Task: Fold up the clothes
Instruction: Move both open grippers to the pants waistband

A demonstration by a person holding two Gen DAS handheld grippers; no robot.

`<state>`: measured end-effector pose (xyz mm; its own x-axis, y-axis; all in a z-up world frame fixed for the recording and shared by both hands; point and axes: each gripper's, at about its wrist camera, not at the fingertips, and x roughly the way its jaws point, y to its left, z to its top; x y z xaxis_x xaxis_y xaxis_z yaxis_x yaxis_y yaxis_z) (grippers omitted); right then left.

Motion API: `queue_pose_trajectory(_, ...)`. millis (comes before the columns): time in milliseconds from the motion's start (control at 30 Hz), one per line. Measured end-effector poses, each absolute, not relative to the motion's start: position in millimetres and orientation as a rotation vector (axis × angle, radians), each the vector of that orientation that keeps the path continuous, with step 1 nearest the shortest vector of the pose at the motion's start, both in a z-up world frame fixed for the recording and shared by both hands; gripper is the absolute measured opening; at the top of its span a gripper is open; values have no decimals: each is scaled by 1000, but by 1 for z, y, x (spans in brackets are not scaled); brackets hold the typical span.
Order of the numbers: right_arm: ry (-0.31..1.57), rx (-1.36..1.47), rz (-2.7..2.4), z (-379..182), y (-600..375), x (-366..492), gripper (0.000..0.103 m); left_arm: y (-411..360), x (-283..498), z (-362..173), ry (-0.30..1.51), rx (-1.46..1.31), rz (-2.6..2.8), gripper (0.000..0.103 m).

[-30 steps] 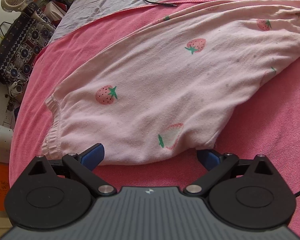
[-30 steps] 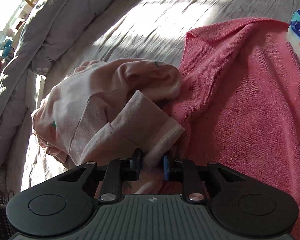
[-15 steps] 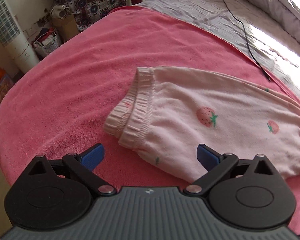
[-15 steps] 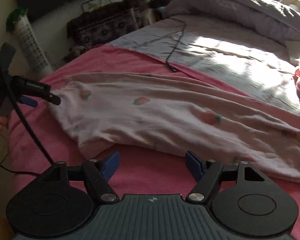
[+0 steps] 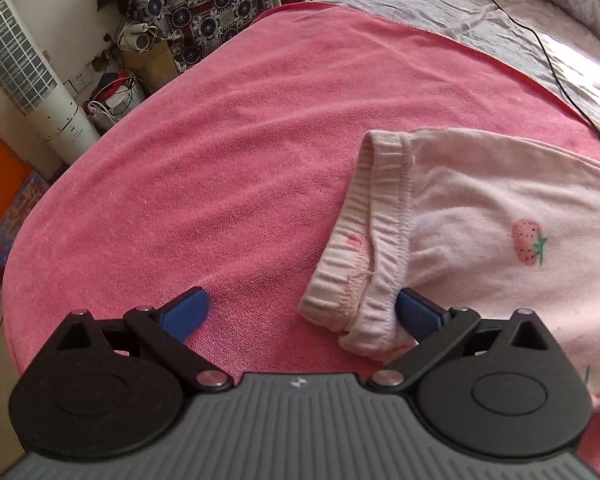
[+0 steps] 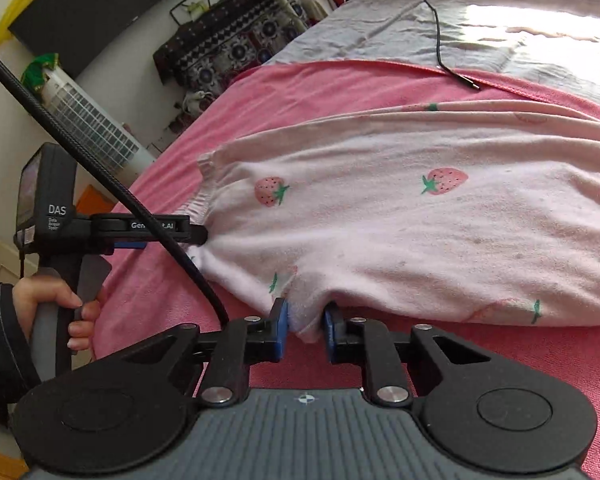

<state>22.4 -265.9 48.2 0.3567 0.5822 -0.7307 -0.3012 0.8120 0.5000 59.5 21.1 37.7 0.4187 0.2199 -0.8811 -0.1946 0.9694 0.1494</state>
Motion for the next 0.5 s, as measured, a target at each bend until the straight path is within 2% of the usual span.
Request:
queue_pose_trajectory(100,1113,273,640,49,-267,14,9,19,61,39,1083,116,221,103)
queue_pose_trajectory(233,1226,175,646,28,-267,-9,9,16,62,40,1058,185,183,103)
queue_pose_trajectory(367,1124,140,639,55,-272,-8,15,17,57,41,1043,196,167,103)
queue_pose_trajectory(500,975,131,566,73,-267,31,19,26,54,37,1046,154,152,103)
